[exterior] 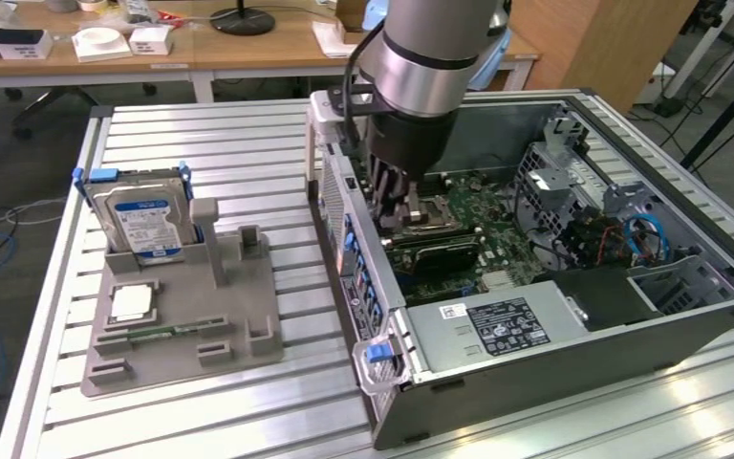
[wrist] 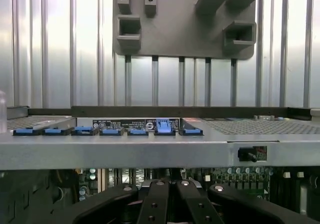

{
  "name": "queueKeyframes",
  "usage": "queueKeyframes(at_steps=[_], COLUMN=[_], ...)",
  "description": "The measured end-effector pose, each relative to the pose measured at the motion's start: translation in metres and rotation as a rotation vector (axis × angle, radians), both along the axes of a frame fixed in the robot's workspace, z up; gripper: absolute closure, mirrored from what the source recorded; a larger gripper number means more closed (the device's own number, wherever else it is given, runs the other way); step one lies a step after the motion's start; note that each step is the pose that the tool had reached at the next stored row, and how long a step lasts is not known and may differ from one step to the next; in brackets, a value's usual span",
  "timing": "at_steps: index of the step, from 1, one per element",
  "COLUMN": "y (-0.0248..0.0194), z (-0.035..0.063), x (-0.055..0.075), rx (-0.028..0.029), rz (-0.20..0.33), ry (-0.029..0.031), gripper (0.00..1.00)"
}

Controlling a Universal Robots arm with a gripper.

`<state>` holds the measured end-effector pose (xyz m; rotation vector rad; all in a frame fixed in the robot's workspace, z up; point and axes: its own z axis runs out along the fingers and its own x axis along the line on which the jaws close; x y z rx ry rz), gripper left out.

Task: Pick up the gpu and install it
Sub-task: 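Press down on the gpu until it lock into place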

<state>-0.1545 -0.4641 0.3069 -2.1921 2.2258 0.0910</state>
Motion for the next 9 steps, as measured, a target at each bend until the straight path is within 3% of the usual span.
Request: queueKeyframes(at_steps=[3,9], y=[0.0000,0.0000], z=[0.0003,0.0003], x=[0.0087,0.0089], rx=[0.0050,0.0049], rz=[0.000,0.000], ry=[0.0041,0.0041], gripper=[0.89,0.89])
